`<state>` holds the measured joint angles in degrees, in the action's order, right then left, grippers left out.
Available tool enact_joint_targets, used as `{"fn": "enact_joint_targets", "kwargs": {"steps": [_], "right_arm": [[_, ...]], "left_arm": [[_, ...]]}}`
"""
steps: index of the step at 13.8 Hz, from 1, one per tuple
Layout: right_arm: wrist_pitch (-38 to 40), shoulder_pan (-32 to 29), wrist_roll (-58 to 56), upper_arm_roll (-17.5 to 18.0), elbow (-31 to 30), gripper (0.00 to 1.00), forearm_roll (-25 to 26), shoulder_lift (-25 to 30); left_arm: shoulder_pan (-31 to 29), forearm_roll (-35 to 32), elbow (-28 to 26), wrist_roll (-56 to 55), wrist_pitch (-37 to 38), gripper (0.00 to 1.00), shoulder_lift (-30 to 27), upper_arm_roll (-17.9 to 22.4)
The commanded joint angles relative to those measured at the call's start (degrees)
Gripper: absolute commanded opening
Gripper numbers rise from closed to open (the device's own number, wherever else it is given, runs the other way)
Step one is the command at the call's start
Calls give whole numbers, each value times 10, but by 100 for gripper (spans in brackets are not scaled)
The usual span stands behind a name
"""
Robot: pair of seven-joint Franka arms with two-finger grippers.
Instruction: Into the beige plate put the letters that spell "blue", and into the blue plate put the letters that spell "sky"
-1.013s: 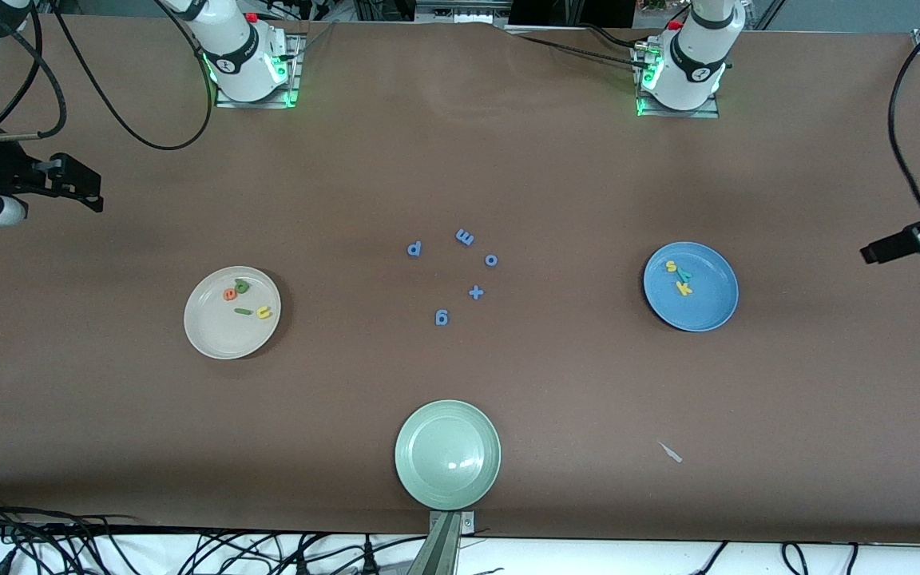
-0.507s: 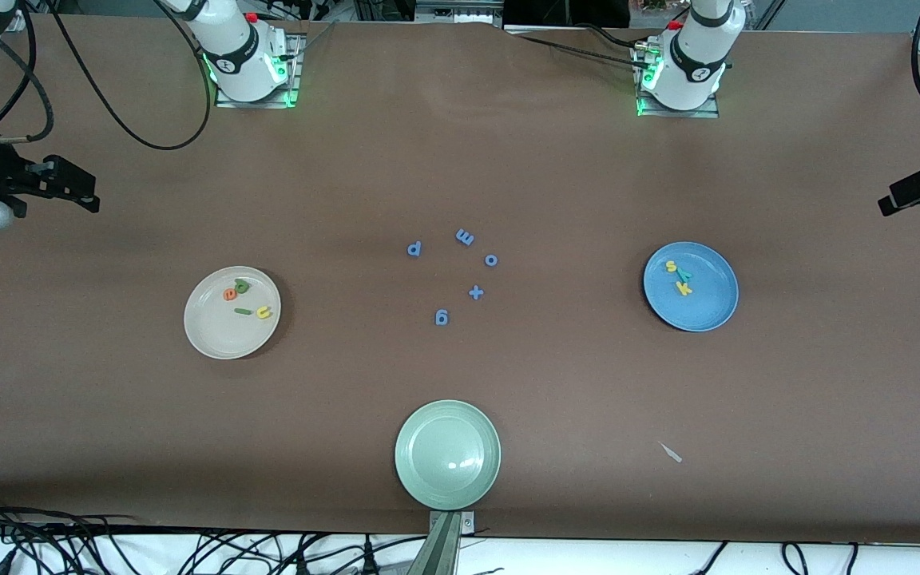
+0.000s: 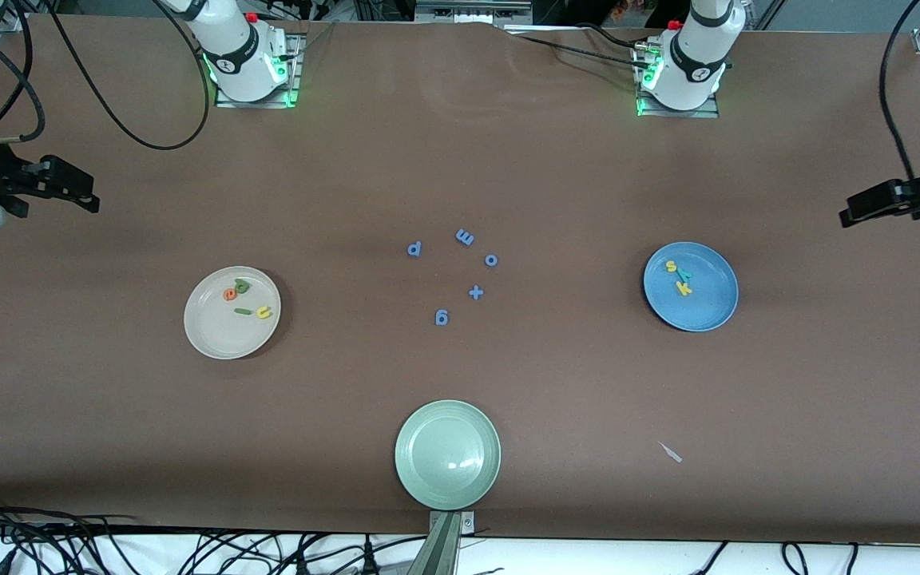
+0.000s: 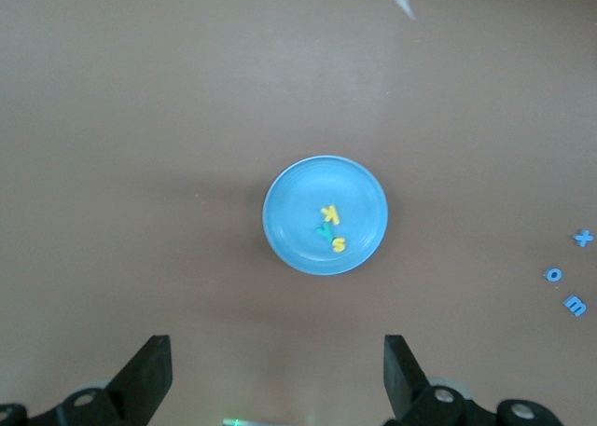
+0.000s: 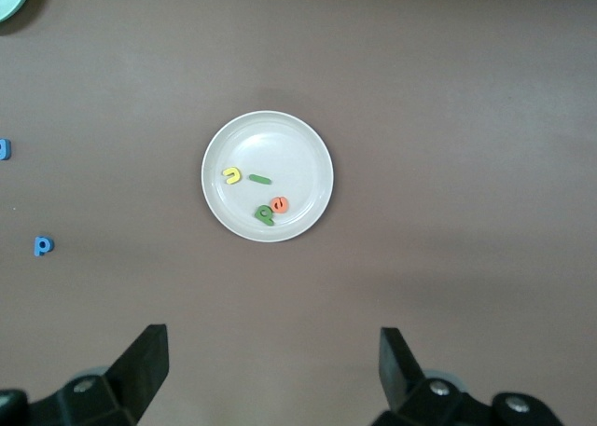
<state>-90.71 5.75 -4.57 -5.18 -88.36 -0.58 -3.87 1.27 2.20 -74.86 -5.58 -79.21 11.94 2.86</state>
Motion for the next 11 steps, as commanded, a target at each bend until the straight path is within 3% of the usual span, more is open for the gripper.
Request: {"fn": "enact_joint_targets", "kwargs": {"steps": [1, 5, 11], "right_arm": [[9, 2, 18, 2, 8, 100, 1, 1], [8, 4, 25, 3, 8, 100, 5, 1], [8, 5, 31, 4, 7, 100, 5, 1]], "left_arm": [[-4, 16, -21, 6, -16, 100, -10, -4], [-7, 56, -43, 4, -34, 100, -12, -3], [-18, 57, -57, 7, -52, 100, -12, -2]]}}
